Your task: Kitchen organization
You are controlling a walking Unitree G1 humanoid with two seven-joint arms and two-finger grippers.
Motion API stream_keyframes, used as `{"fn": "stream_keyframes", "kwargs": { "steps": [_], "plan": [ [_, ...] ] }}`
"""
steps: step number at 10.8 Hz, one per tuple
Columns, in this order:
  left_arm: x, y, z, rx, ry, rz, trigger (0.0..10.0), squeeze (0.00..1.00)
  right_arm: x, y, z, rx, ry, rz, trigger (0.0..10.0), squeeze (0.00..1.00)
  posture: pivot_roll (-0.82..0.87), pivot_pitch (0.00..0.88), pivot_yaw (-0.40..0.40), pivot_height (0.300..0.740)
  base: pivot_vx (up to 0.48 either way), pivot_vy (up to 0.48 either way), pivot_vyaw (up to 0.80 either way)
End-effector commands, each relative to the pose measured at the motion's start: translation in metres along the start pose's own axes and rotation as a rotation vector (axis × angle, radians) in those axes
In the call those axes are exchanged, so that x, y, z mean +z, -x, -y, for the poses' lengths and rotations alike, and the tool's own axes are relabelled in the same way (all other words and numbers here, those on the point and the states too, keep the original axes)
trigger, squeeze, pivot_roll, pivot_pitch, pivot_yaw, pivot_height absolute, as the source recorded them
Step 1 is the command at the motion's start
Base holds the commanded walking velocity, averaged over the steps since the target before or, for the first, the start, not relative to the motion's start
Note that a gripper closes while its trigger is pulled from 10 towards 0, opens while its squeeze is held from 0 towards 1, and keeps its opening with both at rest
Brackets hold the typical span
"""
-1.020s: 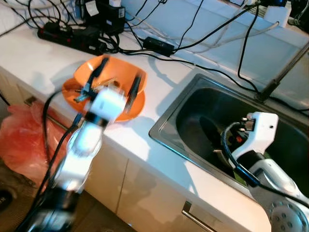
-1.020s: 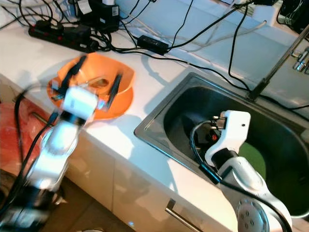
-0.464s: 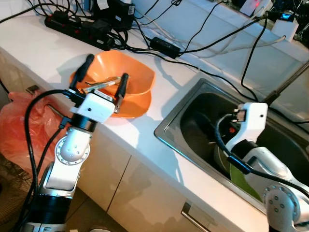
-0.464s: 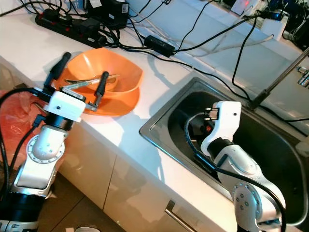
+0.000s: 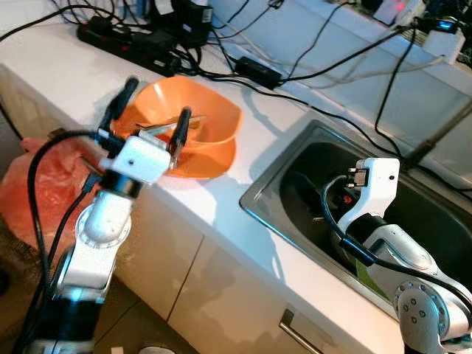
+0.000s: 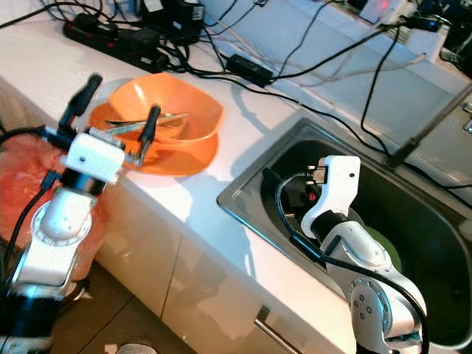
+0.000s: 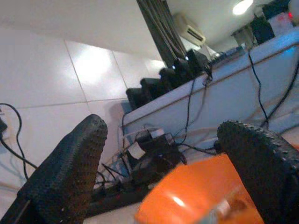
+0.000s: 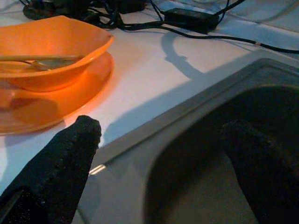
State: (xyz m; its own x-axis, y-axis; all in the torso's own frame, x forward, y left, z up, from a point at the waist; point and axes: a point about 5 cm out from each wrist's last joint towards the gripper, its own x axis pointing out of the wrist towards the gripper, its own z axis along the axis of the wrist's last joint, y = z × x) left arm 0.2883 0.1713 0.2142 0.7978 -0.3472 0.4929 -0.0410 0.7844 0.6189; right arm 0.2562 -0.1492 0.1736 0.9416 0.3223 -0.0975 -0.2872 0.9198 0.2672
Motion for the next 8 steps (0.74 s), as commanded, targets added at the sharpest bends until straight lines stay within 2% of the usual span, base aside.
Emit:
{"fn": "stream_keyframes", "kwargs": {
  "steps": [1, 2, 5, 8],
  "plan": [
    [0.002, 0.002, 0.006, -0.026, 0.017, 0.002, 10.0, 0.0, 0.002, 0.0, 0.009, -0.032, 0.014, 0.013, 10.0, 0.0, 0.35, 0.05, -0.264, 0.74, 0.0, 0.0, 0.0],
    [-0.005, 0.007, 0.008, -0.036, 0.022, -0.033, 10.0, 0.0, 0.003, -0.001, 0.008, -0.03, 0.016, 0.017, 10.0, 0.0, 0.35, 0.049, -0.265, 0.74, 0.0, 0.0, 0.0],
    [-0.011, 0.006, 0.016, -0.036, 0.076, -0.077, 10.0, 0.0, 0.003, 0.0, 0.008, -0.037, 0.014, 0.022, 10.0, 0.0, 0.35, 0.047, -0.264, 0.74, 0.0, 0.0, 0.0],
    [-0.019, -0.006, 0.032, -0.031, 0.212, -0.134, 10.0, 0.0, 0.006, 0.001, 0.009, -0.046, 0.019, 0.035, 10.0, 0.0, 0.33, 0.03, -0.261, 0.74, 0.0, 0.0, 0.0]
  ]
}}
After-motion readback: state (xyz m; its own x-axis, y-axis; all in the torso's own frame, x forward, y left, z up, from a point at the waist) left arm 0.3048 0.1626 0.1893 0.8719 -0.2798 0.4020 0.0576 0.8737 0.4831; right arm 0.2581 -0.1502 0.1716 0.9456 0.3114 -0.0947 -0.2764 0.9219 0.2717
